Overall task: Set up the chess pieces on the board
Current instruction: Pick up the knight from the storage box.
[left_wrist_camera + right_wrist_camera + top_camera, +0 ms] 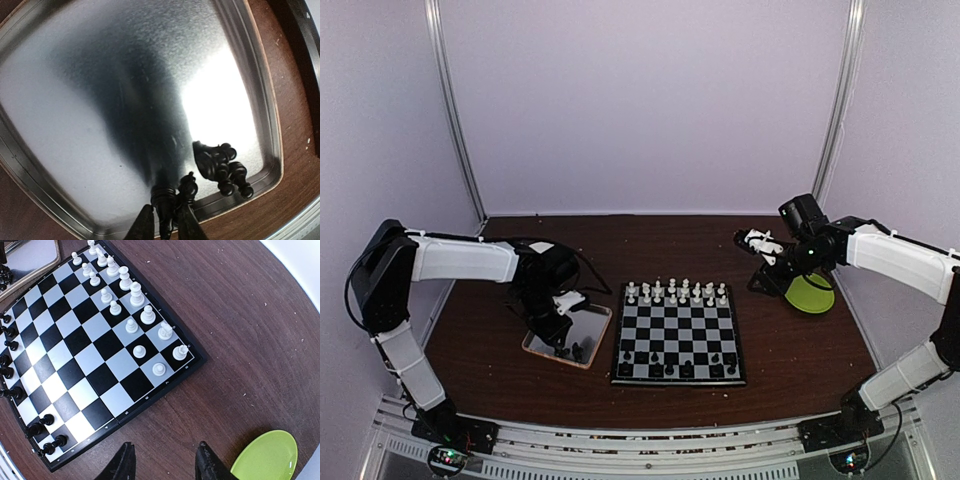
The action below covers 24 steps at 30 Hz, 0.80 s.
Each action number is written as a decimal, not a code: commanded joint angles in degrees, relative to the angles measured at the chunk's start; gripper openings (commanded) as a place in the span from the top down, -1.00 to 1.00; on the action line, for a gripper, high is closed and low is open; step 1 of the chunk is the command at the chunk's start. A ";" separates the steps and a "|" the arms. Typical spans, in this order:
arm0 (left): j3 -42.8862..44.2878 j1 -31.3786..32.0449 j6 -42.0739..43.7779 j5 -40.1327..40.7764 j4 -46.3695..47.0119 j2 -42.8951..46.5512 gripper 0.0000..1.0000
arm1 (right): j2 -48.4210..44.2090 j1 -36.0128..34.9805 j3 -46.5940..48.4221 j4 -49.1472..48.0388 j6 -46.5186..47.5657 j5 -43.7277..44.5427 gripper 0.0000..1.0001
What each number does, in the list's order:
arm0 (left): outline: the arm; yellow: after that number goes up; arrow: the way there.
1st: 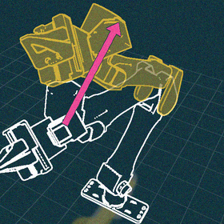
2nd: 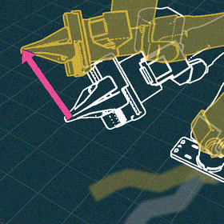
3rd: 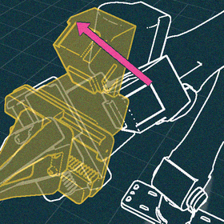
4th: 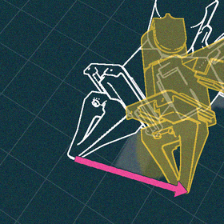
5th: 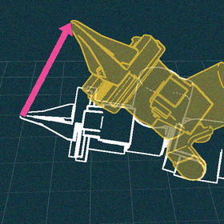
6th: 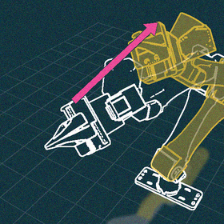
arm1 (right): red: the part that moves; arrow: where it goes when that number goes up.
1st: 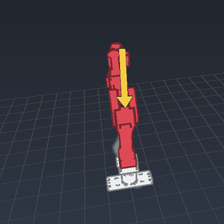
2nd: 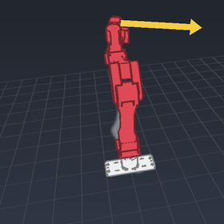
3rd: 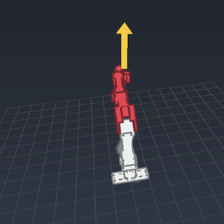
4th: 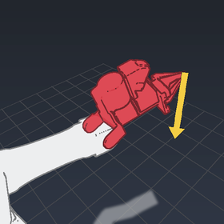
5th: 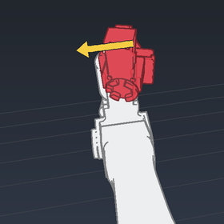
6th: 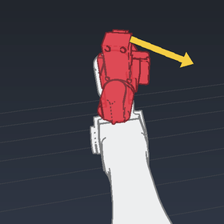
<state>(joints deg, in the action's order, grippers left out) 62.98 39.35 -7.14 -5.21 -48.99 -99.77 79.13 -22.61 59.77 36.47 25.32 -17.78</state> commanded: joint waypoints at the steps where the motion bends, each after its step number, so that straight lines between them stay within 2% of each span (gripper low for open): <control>1: -0.34 -0.33 0.37 1.51 -0.12 -0.52 0.65 | 0.58 0.29 1.58 0.51 0.26 -0.50 0.18; 5: -0.08 -0.33 0.41 2.71 -1.18 -0.43 0.74 | 0.58 0.29 1.56 0.53 0.27 -0.50 0.18; 10: 0.72 -0.33 0.59 4.48 -2.00 -0.43 1.00 | 0.67 0.34 1.61 0.62 0.34 -0.60 0.18; 17: 4.59 -0.33 0.54 6.46 -3.21 -0.52 1.00 | 0.50 0.29 1.52 0.58 0.34 -0.43 0.18; 24: 10.59 -0.24 0.03 2.91 -3.83 0.94 1.00 | 0.50 0.31 1.53 0.62 0.35 -0.19 0.18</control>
<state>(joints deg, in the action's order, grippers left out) 69.89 39.35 -6.94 -0.23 -52.45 -99.85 79.22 -22.61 59.77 36.67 25.34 -17.98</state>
